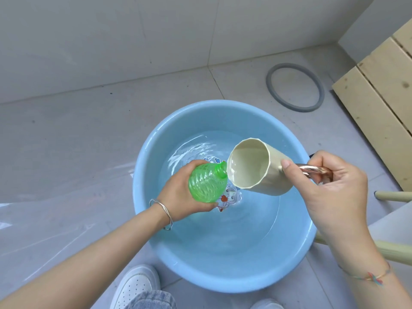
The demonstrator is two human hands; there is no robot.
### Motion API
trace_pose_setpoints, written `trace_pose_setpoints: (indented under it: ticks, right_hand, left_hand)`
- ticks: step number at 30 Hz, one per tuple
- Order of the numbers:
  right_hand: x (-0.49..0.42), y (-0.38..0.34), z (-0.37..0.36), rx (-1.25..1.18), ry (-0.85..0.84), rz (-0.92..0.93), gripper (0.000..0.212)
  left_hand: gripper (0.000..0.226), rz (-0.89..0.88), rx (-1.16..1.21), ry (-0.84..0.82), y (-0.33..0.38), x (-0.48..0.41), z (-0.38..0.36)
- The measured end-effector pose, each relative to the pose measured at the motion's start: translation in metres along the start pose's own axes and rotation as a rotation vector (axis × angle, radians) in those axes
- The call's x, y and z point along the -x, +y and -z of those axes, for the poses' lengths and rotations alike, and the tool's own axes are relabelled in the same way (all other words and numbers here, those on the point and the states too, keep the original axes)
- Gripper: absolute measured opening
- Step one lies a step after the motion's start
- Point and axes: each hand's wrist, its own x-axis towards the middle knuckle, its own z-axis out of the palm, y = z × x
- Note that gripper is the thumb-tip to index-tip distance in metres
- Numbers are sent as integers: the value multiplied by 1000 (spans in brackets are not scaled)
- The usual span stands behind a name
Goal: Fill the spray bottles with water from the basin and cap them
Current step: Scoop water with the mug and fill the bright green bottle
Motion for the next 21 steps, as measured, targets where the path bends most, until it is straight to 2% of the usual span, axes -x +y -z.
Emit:
trace_pose_setpoints:
  ticks: [21]
  right_hand:
    - [-2, -16, 3, 206, 6, 268, 42]
  left_hand:
    - [75, 28, 22, -26, -1, 2, -1]
